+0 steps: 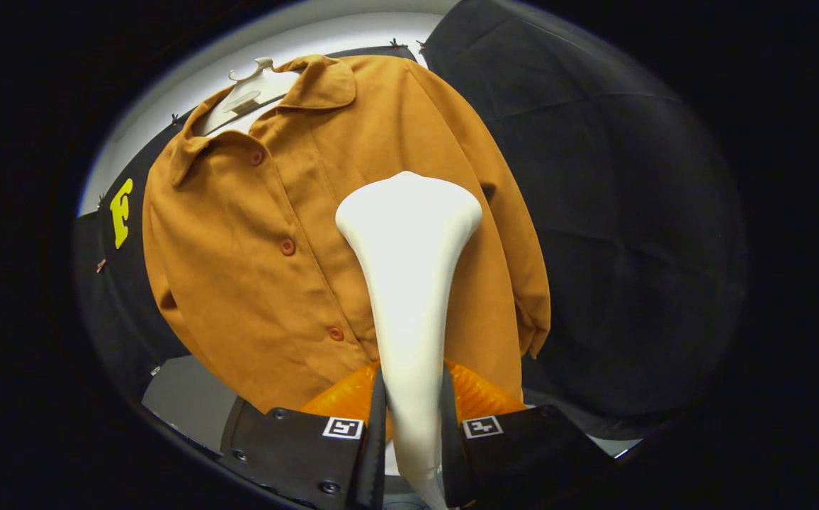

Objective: Iron the clothes twice with a garment steamer, once on the left side and once on the right side.

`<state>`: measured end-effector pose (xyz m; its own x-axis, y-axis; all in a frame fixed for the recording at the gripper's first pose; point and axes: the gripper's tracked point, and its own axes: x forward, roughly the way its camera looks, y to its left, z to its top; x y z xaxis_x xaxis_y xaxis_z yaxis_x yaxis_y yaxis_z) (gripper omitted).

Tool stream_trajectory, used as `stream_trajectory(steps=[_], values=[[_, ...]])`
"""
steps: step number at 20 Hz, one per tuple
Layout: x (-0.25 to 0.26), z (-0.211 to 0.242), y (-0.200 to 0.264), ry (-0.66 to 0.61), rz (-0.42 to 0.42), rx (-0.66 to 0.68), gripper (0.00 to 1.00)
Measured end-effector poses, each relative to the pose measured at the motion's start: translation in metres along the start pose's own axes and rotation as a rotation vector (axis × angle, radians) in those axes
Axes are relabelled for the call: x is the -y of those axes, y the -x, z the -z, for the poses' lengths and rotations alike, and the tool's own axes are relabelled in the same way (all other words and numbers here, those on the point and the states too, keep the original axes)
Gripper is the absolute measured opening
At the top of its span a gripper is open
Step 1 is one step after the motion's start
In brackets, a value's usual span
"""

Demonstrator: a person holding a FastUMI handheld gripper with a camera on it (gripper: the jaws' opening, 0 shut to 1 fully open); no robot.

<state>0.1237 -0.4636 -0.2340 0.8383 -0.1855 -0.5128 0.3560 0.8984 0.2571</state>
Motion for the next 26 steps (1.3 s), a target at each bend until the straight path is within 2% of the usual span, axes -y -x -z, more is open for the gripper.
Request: stream_trajectory(steps=[19, 26], values=[[0.051, 0.121, 0.004, -0.047, 0.137, -0.25, 0.36], [0.061, 0.129, 0.033, -0.057, 0.228, -0.251, 0.36]])
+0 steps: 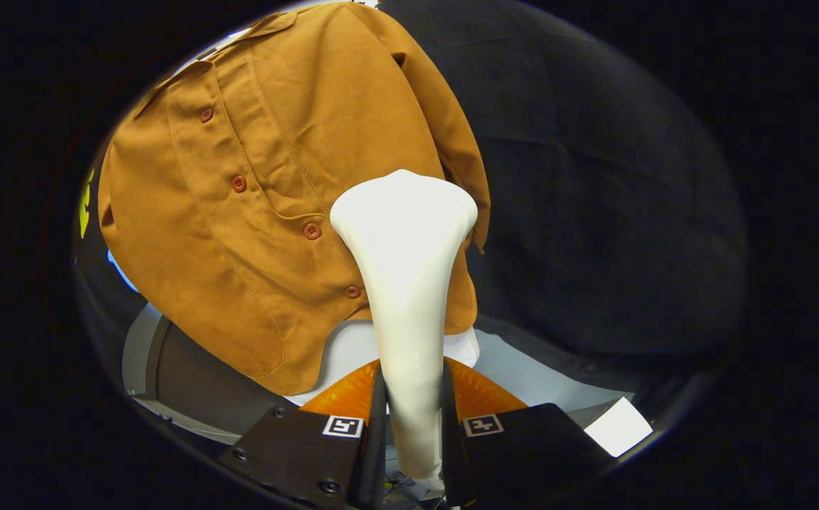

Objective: Iron the clothes twice with a garment steamer, once on the left side and once on the right side.

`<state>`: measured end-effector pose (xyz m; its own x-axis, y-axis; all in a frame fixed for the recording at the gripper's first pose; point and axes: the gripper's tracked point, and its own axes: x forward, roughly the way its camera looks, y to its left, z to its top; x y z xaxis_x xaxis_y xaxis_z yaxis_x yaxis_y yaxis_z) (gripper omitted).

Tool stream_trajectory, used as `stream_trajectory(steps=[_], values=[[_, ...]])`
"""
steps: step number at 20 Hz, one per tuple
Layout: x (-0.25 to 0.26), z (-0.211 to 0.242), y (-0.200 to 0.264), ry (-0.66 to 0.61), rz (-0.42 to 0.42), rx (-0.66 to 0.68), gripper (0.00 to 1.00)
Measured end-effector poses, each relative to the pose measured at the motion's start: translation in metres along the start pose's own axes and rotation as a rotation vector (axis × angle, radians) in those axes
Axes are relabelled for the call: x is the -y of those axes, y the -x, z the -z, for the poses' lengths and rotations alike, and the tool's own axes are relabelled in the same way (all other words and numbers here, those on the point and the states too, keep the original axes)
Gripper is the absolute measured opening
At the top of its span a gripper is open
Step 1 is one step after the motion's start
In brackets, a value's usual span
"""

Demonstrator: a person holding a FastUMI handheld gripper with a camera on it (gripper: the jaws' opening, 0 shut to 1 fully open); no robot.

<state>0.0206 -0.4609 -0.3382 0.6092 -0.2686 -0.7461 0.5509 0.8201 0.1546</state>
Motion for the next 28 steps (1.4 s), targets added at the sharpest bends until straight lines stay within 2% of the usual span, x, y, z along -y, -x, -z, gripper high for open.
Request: stream_trajectory(steps=[6, 14, 17, 20, 28], values=[[-0.01, -0.017, 0.048, 0.007, 0.044, 0.086, 0.36], [-0.093, -0.066, 0.139, 0.097, 0.03, 0.3, 0.36], [-0.146, -0.076, 0.175, 0.143, -0.008, 0.393, 0.36], [-0.206, -0.072, 0.214, 0.188, -0.098, 0.464, 0.36], [-0.346, -0.008, 0.306, 0.304, -0.327, 0.526, 0.36]])
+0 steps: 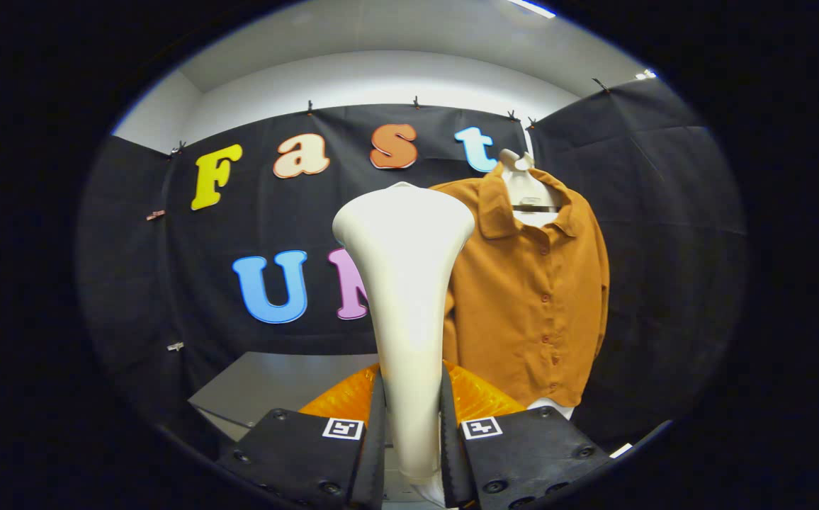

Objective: Iron the clothes twice with a garment steamer, once on the left side and once on the right side.

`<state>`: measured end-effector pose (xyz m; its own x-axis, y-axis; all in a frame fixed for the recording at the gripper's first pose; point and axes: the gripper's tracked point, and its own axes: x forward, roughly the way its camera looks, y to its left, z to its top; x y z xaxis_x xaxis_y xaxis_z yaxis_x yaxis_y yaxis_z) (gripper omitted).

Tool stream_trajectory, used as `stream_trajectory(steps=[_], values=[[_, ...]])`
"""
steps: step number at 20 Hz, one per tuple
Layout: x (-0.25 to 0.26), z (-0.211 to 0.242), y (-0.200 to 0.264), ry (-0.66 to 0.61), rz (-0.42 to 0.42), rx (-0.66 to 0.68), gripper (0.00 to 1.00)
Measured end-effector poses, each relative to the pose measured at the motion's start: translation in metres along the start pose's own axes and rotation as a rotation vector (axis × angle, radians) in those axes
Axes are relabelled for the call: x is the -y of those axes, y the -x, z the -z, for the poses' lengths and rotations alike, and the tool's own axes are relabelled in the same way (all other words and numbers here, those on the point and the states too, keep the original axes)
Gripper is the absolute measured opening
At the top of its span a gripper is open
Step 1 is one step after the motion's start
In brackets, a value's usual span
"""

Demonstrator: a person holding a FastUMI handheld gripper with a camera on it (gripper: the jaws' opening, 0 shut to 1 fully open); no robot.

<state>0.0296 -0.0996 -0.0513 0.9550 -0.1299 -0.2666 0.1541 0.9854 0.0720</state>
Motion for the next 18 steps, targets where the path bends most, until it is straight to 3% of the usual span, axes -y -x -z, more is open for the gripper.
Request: stream_trajectory(steps=[7, 18], values=[[-0.082, -0.001, 0.024, 0.02, -0.096, 0.011, 0.36], [-0.126, -0.007, 0.043, 0.019, -0.124, 0.028, 0.36]])
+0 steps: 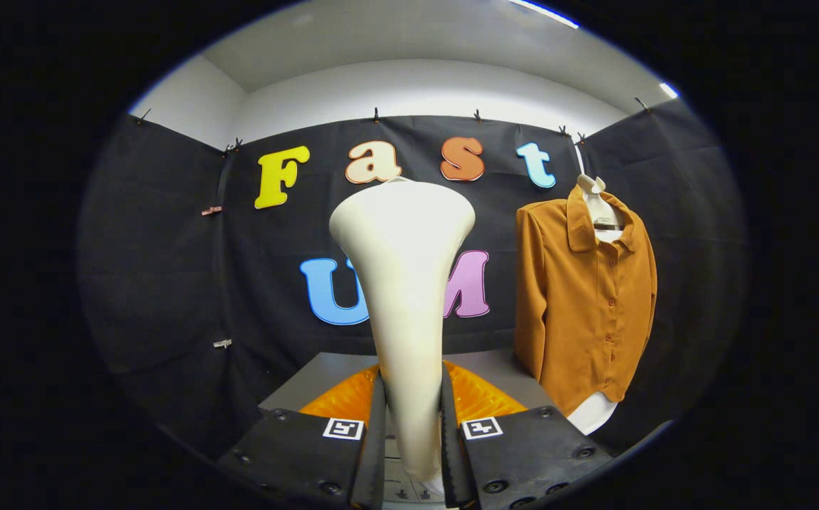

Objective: Iron the clothes twice with a garment steamer, once on the left side and once on the right side.

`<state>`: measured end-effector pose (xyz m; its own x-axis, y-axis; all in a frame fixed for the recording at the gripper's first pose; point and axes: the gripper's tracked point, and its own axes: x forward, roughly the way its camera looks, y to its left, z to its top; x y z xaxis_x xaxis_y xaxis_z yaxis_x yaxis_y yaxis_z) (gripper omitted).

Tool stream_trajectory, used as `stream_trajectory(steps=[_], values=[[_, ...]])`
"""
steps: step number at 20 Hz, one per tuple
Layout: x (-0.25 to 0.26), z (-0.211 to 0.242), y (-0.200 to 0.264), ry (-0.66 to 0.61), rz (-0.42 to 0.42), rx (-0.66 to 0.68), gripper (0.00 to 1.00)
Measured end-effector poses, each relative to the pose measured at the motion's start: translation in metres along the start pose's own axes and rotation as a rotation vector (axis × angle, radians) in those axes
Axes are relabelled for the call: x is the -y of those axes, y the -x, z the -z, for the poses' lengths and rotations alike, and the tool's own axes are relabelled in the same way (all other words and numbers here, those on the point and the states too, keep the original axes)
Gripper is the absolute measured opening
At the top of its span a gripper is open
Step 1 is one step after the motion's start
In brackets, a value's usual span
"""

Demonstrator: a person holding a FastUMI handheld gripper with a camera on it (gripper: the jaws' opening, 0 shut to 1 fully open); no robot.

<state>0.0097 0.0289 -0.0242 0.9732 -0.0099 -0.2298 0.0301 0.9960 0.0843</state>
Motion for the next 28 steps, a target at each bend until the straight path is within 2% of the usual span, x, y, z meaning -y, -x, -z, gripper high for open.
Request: stream_trajectory(steps=[22, 23, 28], values=[[-0.002, -0.005, -0.01, 0.009, -0.013, 0.0, 0.36], [0.0, -0.005, -0.009, 0.008, -0.012, 0.002, 0.31], [-0.001, -0.008, -0.01, 0.016, -0.006, 0.009, 0.3]])
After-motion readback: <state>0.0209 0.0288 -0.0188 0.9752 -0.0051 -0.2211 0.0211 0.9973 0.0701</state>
